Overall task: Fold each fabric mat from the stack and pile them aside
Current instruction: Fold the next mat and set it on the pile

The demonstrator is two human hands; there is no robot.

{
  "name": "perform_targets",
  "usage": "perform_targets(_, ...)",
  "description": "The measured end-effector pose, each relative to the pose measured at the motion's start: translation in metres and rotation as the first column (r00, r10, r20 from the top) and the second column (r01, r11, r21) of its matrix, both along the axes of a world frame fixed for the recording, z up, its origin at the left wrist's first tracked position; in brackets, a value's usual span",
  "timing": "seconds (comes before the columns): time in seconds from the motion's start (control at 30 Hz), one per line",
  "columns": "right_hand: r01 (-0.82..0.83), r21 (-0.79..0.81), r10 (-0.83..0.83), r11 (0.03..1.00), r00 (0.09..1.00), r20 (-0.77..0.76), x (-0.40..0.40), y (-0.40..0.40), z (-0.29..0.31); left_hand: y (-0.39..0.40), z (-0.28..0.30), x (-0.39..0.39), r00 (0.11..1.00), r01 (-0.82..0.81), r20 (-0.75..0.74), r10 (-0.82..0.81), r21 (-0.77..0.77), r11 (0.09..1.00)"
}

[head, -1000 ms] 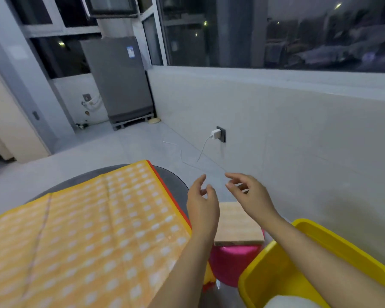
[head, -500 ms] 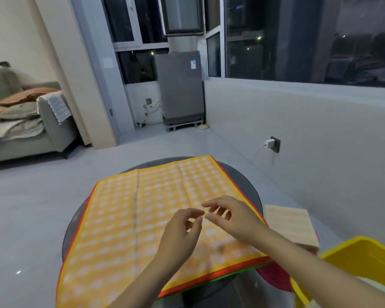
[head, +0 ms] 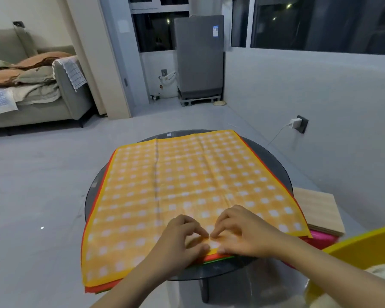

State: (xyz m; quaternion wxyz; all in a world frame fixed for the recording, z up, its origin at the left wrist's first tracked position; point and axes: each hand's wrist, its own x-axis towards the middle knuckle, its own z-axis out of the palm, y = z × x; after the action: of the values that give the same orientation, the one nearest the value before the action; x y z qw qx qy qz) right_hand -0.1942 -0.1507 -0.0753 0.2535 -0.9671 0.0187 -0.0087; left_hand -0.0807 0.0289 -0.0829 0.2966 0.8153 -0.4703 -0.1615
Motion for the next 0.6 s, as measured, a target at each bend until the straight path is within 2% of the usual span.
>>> perform_targets(0.13,-0.041,0.019,0.041,0.999,0.999,0.005,-0.002,-0.001,-0.002,0.007,-0.002,-0.001,1.000,0.023,-0.020,-0.023,-0.011,1.000)
perform_targets(0.5,-0.016,0.103,0.016,0.995,1.000,-0.005,-0.004,0.008,0.001,0.012,0.000,-0.006,0.991,0.016,-0.133,-0.027,-0.088,0.996)
perform_targets(0.6,-0.008,0.108,0.009,0.994,1.000,-0.005,-0.005,0.010,0.002,0.012,0.001,-0.007,0.997,0.029,-0.067,-0.035,-0.082,0.996)
